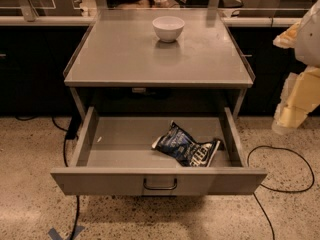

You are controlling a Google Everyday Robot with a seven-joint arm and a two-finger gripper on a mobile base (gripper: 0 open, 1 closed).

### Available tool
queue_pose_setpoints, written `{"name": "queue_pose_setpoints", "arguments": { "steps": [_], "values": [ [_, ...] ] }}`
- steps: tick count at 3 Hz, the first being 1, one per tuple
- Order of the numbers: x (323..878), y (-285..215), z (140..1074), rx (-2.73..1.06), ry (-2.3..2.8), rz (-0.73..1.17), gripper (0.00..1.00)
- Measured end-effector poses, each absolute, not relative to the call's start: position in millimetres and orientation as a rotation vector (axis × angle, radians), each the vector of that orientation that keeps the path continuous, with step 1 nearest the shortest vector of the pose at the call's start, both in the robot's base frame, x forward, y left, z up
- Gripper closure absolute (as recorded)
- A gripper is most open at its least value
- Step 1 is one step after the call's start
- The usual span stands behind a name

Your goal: Pick blue chip bag from top drawer and place on counter

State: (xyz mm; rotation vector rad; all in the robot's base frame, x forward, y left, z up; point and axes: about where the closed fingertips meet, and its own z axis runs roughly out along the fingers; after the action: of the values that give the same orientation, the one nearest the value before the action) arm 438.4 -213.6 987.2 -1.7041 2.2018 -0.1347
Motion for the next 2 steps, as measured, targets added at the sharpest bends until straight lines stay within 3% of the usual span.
{"name": "queue_pose_setpoints", "arguments": {
  "steps": [2],
  "values": [
    [428.7, -208.8, 981.7, -1.729, 2.188, -0.155, 0.00]
  ]
}}
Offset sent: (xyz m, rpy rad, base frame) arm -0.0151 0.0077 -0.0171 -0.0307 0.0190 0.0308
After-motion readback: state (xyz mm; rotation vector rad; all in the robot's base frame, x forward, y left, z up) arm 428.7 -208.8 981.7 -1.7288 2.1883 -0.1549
